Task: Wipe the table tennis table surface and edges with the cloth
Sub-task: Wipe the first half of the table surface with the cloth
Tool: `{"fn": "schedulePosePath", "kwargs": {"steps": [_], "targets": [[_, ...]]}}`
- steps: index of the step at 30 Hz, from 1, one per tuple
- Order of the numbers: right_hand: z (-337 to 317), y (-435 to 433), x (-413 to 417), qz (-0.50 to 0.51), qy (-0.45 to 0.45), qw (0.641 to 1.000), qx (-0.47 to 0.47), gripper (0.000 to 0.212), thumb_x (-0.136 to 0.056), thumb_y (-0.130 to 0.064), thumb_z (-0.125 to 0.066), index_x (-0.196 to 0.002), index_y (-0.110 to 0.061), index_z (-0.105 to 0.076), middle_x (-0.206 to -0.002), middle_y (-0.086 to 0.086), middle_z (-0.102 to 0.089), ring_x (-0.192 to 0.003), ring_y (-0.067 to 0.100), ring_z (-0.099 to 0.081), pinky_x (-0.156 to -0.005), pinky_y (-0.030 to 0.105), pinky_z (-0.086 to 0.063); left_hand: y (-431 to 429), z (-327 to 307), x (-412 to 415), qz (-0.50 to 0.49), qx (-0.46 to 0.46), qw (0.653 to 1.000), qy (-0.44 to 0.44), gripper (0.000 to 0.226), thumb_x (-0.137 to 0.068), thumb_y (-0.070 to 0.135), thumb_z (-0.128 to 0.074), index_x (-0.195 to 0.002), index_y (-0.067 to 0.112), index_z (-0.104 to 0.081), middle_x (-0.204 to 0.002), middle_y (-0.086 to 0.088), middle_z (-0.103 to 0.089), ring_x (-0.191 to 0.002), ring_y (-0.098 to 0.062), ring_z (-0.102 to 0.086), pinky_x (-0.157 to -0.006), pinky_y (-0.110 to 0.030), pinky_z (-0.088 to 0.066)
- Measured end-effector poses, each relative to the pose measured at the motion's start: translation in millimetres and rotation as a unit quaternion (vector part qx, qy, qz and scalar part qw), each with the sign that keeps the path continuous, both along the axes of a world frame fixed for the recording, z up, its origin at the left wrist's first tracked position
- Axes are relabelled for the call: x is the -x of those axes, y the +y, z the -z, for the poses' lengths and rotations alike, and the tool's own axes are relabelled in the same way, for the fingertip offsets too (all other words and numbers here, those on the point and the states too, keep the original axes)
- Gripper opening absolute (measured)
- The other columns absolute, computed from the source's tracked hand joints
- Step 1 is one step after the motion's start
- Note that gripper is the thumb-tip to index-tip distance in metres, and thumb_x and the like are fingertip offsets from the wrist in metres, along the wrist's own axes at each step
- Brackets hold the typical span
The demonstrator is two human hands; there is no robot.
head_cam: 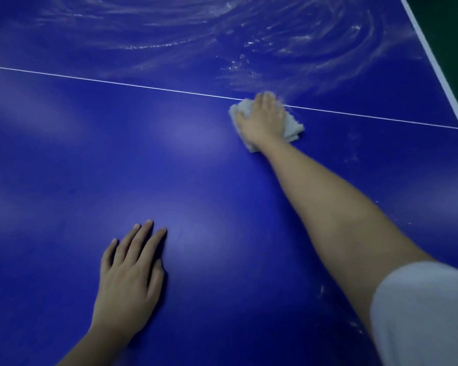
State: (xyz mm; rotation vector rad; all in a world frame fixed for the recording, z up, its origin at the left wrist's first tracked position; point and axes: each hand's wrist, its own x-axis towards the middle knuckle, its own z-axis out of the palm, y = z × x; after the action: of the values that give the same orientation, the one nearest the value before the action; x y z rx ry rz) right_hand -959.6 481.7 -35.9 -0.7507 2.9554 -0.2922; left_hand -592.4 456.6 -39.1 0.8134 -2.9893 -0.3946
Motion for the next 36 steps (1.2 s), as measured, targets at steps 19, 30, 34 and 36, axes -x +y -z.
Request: {"fn": "schedulePosePath", "kwargs": {"steps": [19,30,34,36], "targets": [[4.0,190.3,-184.4,-0.166,0.004,0.985,-0.037,0.075,-0.089,-0.055,-0.031,-0.147,-0.008,-0.026,-0.155,0.011,-0.022,-0.145,0.024,-0.013,-0.118,0.043,-0.012,-1.0,7.2,0.6,-0.011,0.015,1.000,0.005,0.058,-0.087,0.035,-0.023,-0.137,0.015,-0.045,-0.147,-0.008,-0.040,-0.137,-0.026,-0.031,-0.110,-0.044,-0.016],[11.9,237.6,-305.5,-0.510,0.032,0.859,-0.038,0.066,-0.089,-0.055,-0.035,-0.143,-0.018,-0.032,-0.149,0.001,-0.036,-0.139,0.019,-0.028,-0.116,0.038,-0.010,-2.8,9.8,-0.2,-0.010,0.020,1.000,0.017,0.057,-0.087,0.034,-0.023,-0.138,0.015,-0.042,-0.148,-0.009,-0.037,-0.138,-0.026,-0.027,-0.111,-0.043,-0.014],[-6.7,239.3,-173.4,-0.231,-0.021,0.973,0.021,0.063,-0.079,-0.056,-0.050,-0.128,-0.018,-0.047,-0.130,0.002,-0.050,-0.116,0.024,-0.050,-0.097,0.028,-0.029,-2.5,10.5,-0.8,-0.009,0.016,1.000,0.023,0.056,-0.088,0.033,-0.025,-0.138,0.016,-0.041,-0.149,-0.008,-0.036,-0.139,-0.025,-0.025,-0.111,-0.042,-0.012],[-8.8,266.6,-107.9,-0.100,-0.011,0.995,0.004,0.068,-0.083,-0.049,-0.036,-0.136,-0.007,-0.040,-0.141,0.013,-0.040,-0.126,0.032,-0.041,-0.105,0.037,-0.026,-1.2,9.9,-1.1,-0.009,0.016,0.999,0.027,0.055,-0.088,0.032,-0.026,-0.138,0.015,-0.041,-0.149,-0.008,-0.036,-0.139,-0.025,-0.025,-0.111,-0.042,-0.012]]}}
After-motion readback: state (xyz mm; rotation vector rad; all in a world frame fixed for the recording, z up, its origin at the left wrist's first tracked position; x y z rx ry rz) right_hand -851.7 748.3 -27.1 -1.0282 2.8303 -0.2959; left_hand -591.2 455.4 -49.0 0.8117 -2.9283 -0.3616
